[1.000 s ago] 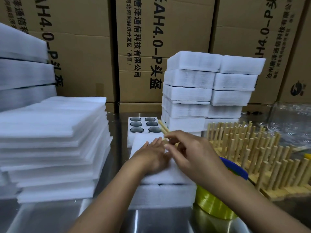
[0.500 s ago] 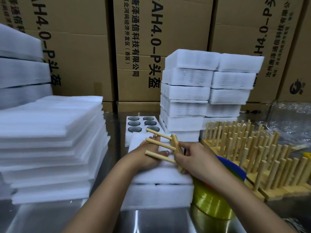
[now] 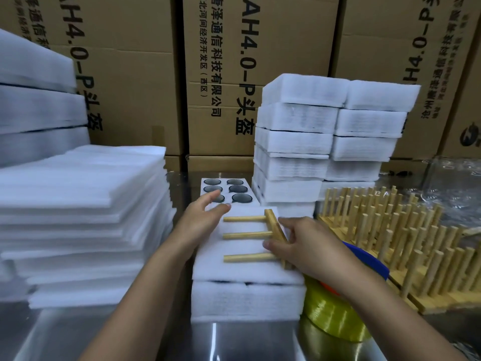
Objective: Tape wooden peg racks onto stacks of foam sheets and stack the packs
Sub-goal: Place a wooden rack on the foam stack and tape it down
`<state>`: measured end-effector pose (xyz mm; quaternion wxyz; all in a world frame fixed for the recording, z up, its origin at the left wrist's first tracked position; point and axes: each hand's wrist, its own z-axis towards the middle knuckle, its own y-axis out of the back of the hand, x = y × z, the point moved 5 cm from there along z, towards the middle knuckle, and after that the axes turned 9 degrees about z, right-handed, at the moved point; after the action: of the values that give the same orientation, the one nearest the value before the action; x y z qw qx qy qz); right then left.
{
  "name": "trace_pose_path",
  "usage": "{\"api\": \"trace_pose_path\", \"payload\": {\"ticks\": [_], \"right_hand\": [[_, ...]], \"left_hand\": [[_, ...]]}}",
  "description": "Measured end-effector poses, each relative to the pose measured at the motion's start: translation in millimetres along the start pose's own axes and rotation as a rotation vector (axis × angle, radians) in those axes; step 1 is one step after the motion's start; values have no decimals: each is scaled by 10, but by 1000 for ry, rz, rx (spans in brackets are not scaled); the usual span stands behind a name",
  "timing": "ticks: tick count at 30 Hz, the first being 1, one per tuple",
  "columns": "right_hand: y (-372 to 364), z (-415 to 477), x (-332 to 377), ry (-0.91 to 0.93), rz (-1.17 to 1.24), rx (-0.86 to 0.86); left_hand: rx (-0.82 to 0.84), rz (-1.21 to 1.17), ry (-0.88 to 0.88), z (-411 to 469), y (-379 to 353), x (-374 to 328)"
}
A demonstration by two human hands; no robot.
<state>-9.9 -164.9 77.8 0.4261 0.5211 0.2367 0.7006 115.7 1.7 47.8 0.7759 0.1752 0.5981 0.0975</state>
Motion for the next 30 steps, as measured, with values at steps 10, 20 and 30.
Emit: {"api": "trace_pose_path", "payload": {"ticks": [10, 20, 30], "right_hand": [[634, -708, -685, -189, 68, -342], [254, -975, -728, -200, -75, 199], [262, -921, -868, -223, 69, 162]], "left_hand": [[3, 144, 184, 8, 76, 161], [-88, 78, 105, 30, 108, 127], [-115, 25, 83, 26, 115, 101]]}}
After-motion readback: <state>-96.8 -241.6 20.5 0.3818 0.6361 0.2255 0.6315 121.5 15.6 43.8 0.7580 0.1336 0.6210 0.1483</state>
